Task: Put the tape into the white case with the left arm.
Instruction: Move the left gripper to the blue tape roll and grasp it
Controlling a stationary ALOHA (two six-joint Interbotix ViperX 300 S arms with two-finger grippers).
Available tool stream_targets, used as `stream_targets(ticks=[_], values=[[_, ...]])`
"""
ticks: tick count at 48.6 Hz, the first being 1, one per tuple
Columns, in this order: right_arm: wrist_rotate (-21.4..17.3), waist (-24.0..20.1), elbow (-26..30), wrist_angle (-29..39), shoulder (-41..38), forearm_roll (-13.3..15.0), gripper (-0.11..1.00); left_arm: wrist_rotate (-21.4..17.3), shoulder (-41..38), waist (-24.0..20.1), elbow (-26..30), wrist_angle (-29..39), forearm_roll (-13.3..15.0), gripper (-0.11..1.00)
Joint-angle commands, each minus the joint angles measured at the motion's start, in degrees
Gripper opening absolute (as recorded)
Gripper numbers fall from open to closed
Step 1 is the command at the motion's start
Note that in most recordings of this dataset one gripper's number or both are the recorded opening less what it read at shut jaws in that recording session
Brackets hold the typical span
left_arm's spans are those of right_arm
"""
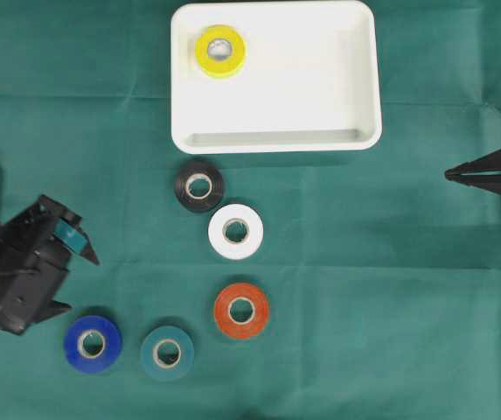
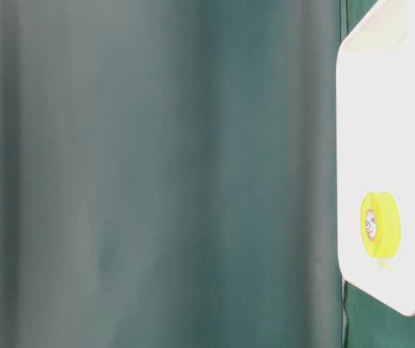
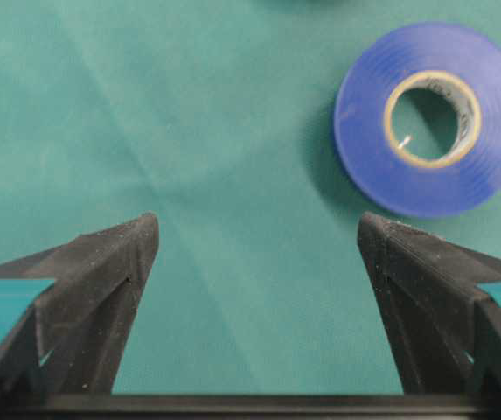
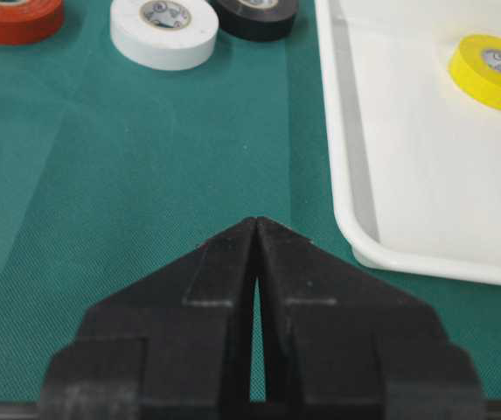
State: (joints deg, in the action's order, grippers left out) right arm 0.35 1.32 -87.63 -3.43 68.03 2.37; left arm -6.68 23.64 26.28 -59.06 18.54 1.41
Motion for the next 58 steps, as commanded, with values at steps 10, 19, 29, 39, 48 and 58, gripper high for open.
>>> stream_targets(ticks=[10, 19, 29, 39, 48, 58], values=[[-0.1, 0.1, 0.6, -0.5, -0.4, 0.1, -0.09, 0.4, -7.6, 3.5, 6.4, -0.4, 0.1, 0.97], [-0.1, 0.1, 0.6, -0.6, -0.4, 0.1, -0.09, 1.1, -11.8, 4.6, 8.2, -2.0, 0.1, 0.92], [-0.1, 0.1, 0.5, -0.6, -0.4, 0.1, -0.09, 2.3, -15.9, 4.7, 8.5, -5.1, 0.1, 0.92], [-0.2, 0.1, 0.6, -0.6, -0.4, 0.1, -0.09, 2.3, -18.9, 4.7, 8.5, -5.0, 0.1, 0.92], [-0.2, 0.1, 0.6, -0.6, -0.4, 0.1, -0.09, 2.1, -21.2, 4.4, 9.2, -5.0, 0.0, 0.91], [-0.2, 0.1, 0.5, -0.6, -0.4, 0.1, -0.09, 2.2, -20.7, 4.4, 9.9, -5.0, 0.0, 0.72]])
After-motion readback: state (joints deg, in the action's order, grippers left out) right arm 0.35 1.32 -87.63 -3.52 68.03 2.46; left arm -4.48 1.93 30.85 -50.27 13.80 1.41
